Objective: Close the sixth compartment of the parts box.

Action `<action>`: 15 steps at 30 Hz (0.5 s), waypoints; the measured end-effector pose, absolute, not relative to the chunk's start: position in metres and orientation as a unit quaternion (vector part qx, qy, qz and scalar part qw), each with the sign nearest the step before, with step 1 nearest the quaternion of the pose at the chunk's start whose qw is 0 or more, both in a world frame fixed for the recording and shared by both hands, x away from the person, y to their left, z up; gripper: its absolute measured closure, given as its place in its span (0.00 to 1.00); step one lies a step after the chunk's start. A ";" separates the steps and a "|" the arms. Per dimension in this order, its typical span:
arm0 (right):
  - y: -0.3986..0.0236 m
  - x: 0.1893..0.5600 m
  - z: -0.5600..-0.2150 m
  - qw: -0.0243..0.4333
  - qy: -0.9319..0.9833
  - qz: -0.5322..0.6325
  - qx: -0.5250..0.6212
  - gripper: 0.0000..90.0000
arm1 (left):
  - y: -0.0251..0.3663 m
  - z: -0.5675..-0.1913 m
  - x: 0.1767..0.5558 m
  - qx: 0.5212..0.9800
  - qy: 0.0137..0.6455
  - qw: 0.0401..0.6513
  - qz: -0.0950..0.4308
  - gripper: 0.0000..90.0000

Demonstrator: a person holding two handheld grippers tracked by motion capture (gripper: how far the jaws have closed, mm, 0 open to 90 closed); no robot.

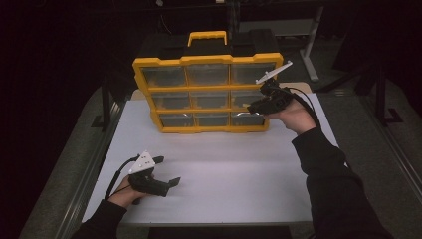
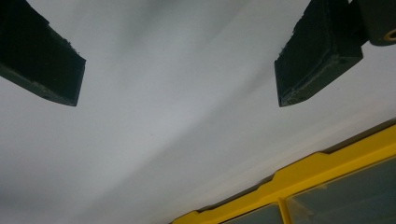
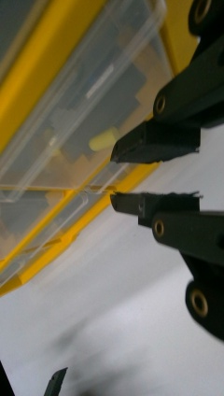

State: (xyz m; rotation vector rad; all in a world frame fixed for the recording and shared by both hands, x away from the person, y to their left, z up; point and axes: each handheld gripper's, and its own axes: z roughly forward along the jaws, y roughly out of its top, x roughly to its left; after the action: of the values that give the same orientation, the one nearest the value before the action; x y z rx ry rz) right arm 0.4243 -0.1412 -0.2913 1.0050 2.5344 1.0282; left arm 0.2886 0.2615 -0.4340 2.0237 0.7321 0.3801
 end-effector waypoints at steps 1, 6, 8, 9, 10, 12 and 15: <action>-0.142 0.423 -0.293 0.115 0.864 0.351 0.343 0.75 | 0.261 -0.434 0.289 0.822 0.297 0.460 0.154 0.01; -0.144 0.415 -0.303 0.113 0.859 0.362 0.344 0.58 | 0.261 -0.434 0.289 0.823 0.297 0.459 0.153 0.01; -0.144 0.412 -0.308 0.113 0.858 0.364 0.345 0.52 | 0.262 -0.434 0.289 0.823 0.297 0.460 0.153 0.01; -0.145 0.410 -0.310 0.114 0.857 0.364 0.346 0.50 | 0.262 -0.434 0.289 0.824 0.296 0.459 0.152 0.01; -0.145 0.409 -0.312 0.115 0.857 0.365 0.346 0.48 | 0.262 -0.434 0.288 0.824 0.295 0.459 0.152 0.01; -0.146 0.406 -0.316 0.114 0.854 0.368 0.349 0.44 | 0.262 -0.434 0.288 0.825 0.293 0.458 0.152 0.01; -0.148 0.401 -0.322 0.118 0.850 0.375 0.350 0.39 | 0.262 -0.434 0.288 0.825 0.293 0.458 0.152 0.01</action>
State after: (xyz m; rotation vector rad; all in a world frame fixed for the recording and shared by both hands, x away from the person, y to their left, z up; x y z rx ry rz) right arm 0.4012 -0.1477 -0.3216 1.0248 2.4866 1.0958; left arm 0.2885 0.2622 -0.4335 2.0339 0.7222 0.3745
